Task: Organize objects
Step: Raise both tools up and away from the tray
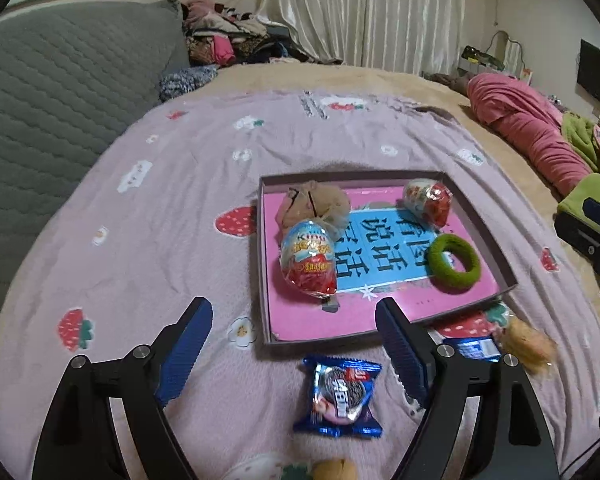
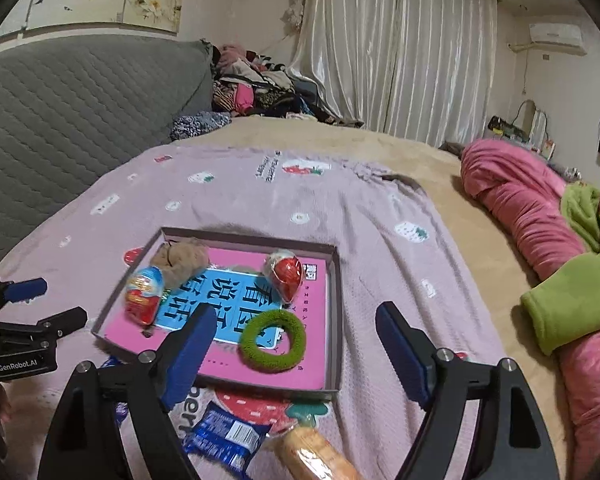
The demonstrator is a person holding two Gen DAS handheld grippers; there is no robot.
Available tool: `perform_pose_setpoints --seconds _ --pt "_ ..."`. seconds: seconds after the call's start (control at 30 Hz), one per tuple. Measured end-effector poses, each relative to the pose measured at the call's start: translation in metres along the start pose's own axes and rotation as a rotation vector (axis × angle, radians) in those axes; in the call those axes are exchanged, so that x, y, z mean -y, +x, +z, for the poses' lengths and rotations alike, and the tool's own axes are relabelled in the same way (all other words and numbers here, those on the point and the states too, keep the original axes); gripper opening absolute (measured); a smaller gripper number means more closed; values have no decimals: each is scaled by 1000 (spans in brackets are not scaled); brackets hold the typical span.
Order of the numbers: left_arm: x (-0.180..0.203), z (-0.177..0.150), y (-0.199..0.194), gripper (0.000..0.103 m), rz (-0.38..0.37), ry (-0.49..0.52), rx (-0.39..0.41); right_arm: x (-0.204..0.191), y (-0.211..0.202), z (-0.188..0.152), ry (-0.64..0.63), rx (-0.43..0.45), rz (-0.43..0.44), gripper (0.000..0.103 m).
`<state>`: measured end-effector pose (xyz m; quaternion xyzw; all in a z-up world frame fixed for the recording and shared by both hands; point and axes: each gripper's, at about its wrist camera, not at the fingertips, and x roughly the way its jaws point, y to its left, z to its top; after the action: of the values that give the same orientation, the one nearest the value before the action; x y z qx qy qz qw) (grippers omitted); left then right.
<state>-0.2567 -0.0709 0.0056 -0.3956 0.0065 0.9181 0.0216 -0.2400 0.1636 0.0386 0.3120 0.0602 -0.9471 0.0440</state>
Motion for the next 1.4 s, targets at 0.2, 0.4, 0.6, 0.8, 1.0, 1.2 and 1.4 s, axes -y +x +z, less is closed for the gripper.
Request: perform_pose_setpoints --seconds 0.2,0.4,0.6,0.8,1.0,1.2,1.4 --pt "0 5 -52 85 7 2 49 -6 -41 10 -27 37 -16 86" --pt "4 8 -98 87 28 24 88 -13 -76 15 -42 56 -13 87" --pt "7 7 -137 90 27 33 121 -17 -114 19 -55 92 -12 87" --pt "13 3 -166 90 29 44 147 -14 -149 21 -63 129 -26 89" --pt "21 -6 -188 90 28 51 163 -11 -174 17 -67 146 -40 90" --pt "29 -19 -206 91 21 51 174 -11 -192 11 -73 159 -42 92" --pt "34 -35 -221 101 28 48 179 -11 -208 0 -72 162 -34 92"
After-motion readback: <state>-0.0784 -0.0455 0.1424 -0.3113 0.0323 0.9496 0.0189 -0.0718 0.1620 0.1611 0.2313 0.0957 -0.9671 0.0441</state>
